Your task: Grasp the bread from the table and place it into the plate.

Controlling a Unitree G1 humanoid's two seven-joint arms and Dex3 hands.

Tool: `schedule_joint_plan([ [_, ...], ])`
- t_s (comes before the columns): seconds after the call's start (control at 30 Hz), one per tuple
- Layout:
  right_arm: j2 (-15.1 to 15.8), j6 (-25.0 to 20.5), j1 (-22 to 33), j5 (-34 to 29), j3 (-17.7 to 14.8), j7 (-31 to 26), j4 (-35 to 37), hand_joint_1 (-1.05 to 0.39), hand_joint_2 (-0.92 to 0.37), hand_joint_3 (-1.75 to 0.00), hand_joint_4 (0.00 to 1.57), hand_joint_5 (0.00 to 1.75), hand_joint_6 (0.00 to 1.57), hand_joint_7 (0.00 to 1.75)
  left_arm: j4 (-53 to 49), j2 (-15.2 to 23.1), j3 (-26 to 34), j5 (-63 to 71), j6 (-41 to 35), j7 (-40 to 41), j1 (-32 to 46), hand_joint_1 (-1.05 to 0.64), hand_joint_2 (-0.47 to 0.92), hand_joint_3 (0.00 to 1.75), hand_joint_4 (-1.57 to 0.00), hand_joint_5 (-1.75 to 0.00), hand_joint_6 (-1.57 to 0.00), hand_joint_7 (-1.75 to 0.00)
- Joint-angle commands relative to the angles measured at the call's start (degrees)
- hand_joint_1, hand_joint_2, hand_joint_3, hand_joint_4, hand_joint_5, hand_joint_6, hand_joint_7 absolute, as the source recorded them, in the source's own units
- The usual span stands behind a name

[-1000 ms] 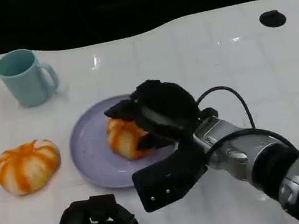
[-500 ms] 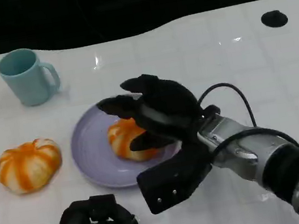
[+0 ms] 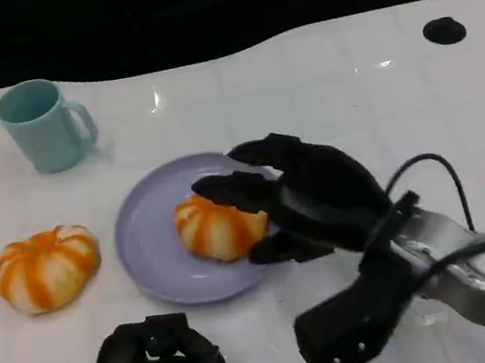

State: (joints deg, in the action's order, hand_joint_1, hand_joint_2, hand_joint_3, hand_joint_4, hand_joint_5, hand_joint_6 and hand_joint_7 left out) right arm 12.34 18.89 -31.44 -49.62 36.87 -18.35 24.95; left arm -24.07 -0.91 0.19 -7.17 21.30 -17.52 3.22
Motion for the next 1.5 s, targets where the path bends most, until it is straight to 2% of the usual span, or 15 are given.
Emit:
schedule_joint_plan([
  [0.03,3.6,3.0,4.4,1.5,-3.3,-1.7,-4.8,-0.49,-0.92,-0.19,0.47,0.36,0.59,0.10,-0.2,0.5,0.3,0.0,0.3,0.3,-0.3,-1.05,0.55,0.67,-1.57,-1.22,-1.39,-0.86],
  [0.17,5.4,7.5,8.0,2.6,-6.0,-5.5,-6.1,-0.42,-0.92,-0.18,0.66,0.48,0.74,0.16,0.2,0.6,0.2,0.5,-0.2,0.8,-0.2,-1.05,0.56,0.67,-1.57,-1.23,-1.39,-0.86],
  [0.27,6.0,11.1,10.1,3.9,-8.0,-8.2,-5.7,-0.38,-0.92,-0.19,0.75,0.71,0.87,0.17,0.3,0.6,0.2,0.4,-0.5,0.7,-0.2,-1.05,0.56,0.66,-1.57,-1.23,-1.39,-0.86],
  [0.33,6.6,13.2,11.4,4.2,-9.2,-9.8,-5.5,-0.34,-0.90,-0.25,0.82,0.96,1.00,0.21,0.4,0.6,0.2,0.3,-0.8,0.8,-0.1,-1.05,0.55,0.65,-1.57,-1.23,-1.39,-0.86],
  [0.37,6.9,15.0,12.1,5.1,-9.8,-10.4,-5.0,-0.33,-0.85,-0.35,0.82,1.13,1.04,0.28,0.4,0.5,0.2,0.2,-0.8,0.7,-0.1,-1.05,0.55,0.65,-1.57,-1.23,-1.39,-0.86],
  [0.4,7.1,16.4,12.7,5.8,-10.4,-10.7,-4.7,-0.29,-0.72,-0.57,0.81,1.29,1.01,0.43,0.4,0.5,0.3,0.2,-0.8,0.7,-0.2,-1.05,0.55,0.65,-1.57,-1.23,-1.39,-0.86],
  [0.47,7.4,19.1,14.3,7.3,-11.6,-11.3,-4.1,-0.26,-0.59,-0.81,0.80,1.48,0.91,0.74,0.3,0.5,0.3,0.1,-0.6,0.6,-0.2,-1.05,0.56,0.65,-1.57,-1.23,-1.39,-0.86],
  [0.53,7.9,20.4,15.8,7.4,-12.6,-11.8,-4.1,-0.25,-0.50,-0.98,0.80,1.59,0.83,1.02,0.2,0.5,0.3,0.0,-0.5,0.5,-0.3,-1.05,0.57,0.62,-1.57,-1.22,-1.40,-0.85],
  [0.6,8.5,21.1,17.4,7.5,-13.6,-11.4,-4.5,-0.26,-0.48,-1.04,0.78,1.71,0.76,1.22,0.3,0.5,0.3,0.1,-0.5,0.6,-0.3,-1.05,0.57,0.61,-1.57,-1.21,-1.40,-0.85],
  [0.73,9.0,22.9,20.3,10.2,-15.3,-9.2,-4.9,-0.27,-0.49,-1.06,0.79,1.74,0.71,1.36,0.6,0.4,0.2,0.0,-0.9,0.6,-0.2,-1.05,0.58,0.60,-1.57,-1.21,-1.40,-0.85],
  [0.93,8.0,23.9,25.6,20.0,-18.1,-2.1,-6.2,-0.31,-0.46,-1.18,0.81,1.75,0.65,1.52,0.7,0.4,0.1,0.2,-0.9,0.6,-0.2,-1.05,0.58,0.60,-1.57,-1.22,-1.40,-0.85],
  [1.2,6.7,22.4,33.6,33.2,-21.4,9.1,-9.7,-0.32,-0.51,-1.13,0.79,1.75,0.63,1.56,0.5,0.5,0.2,0.1,-0.6,0.4,-0.3,-1.05,0.58,0.60,-1.57,-1.22,-1.40,-0.84],
  [1.5,4.0,24.7,36.2,33.9,-24.1,11.3,-7.8,-0.31,-0.55,-1.07,0.77,1.75,0.61,1.53,0.8,0.6,0.2,0.0,-1.2,0.4,-0.3,-1.05,0.59,0.59,-1.57,-1.22,-1.41,-0.83],
])
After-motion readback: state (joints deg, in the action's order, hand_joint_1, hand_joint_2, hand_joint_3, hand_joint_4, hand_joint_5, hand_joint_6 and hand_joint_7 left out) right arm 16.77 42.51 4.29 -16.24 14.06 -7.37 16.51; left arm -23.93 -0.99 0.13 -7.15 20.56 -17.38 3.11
